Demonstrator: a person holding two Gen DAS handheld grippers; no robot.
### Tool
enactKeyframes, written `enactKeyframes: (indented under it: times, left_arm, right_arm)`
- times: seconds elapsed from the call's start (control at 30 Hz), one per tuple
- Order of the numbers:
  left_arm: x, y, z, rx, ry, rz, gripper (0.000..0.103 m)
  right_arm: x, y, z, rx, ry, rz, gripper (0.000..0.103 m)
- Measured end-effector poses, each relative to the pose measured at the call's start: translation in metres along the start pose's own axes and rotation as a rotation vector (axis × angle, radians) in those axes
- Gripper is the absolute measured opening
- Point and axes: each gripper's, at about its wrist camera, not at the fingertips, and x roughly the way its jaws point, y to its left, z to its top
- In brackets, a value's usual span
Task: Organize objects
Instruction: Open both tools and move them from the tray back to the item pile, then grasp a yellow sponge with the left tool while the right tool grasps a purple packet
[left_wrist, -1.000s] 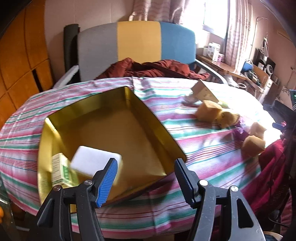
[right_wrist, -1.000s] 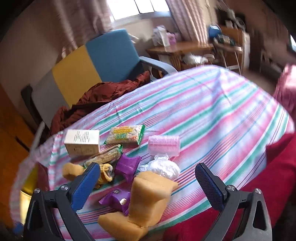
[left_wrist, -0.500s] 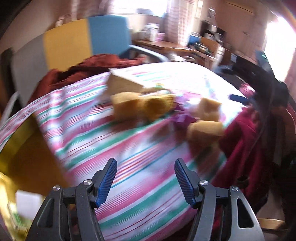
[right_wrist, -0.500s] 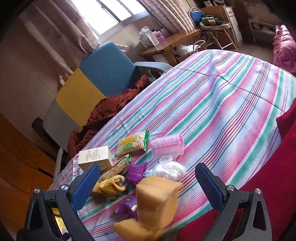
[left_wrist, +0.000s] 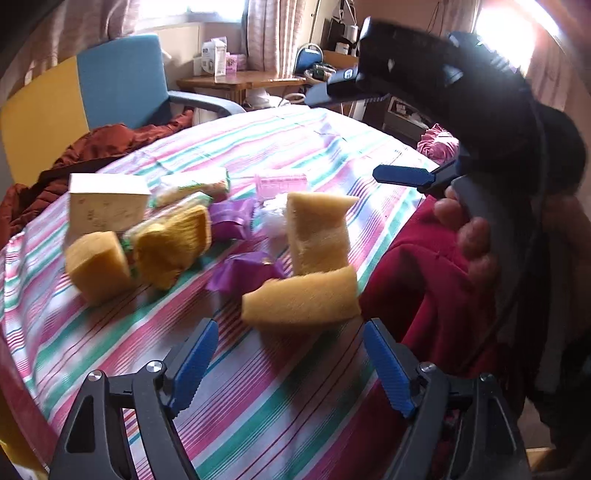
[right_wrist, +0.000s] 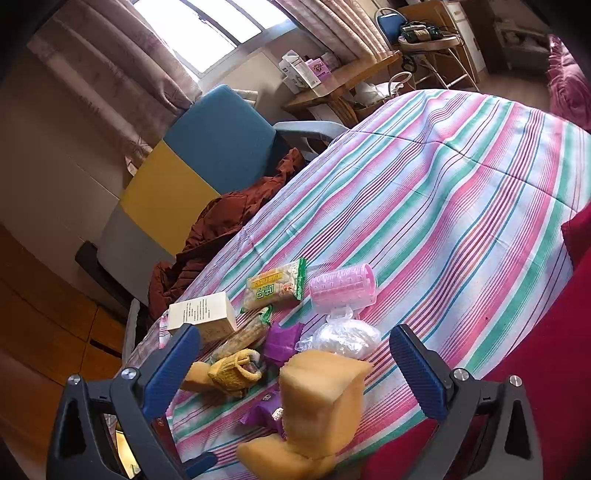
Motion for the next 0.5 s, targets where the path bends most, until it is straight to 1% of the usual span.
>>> enactKeyframes:
  times: [0.1, 0.17, 0.27, 0.33, 0.37, 0.43, 0.5]
  left_arm:
    - [0.009, -0.009, 0.005, -0.003, 0.016, -0.017, 0.082]
    - [0.016, -0.014, 0.007, 0.003, 0.016, -0.002, 0.083]
    - [0.026, -0.01, 0.009, -0.025, 0.02, -0.004, 0.082]
    - [0.027, -0.003, 0.007, -0.063, 0.012, -0.036, 0.069]
    - [0.025, 0.001, 0.004, -0.084, 0.005, -0.052, 0.069]
    - [0.02, 0.006, 0.0, -0.093, -0.004, -0.077, 0.066]
    - [0.011, 0.01, -0.007, -0.089, -0.021, -0.077, 0.066]
  right_arm:
    - [0.001, -0.002, 0.0, 0.012, 0.002, 0.005, 0.103]
    - [0.001, -0.003, 0.0, 0.017, 0.003, 0.005, 0.103]
    - [0.002, -0.002, 0.0, 0.011, 0.006, 0.001, 0.103]
    - [0.002, -0.002, 0.0, 0.01, 0.006, -0.001, 0.103]
    - [0.002, -0.002, 0.0, 0.012, 0.005, -0.003, 0.103]
    - [0.002, -0.003, 0.0, 0.016, 0.004, -0.008, 0.103]
    - [0.001, 0.0, 0.0, 0.002, 0.004, 0.003, 0.103]
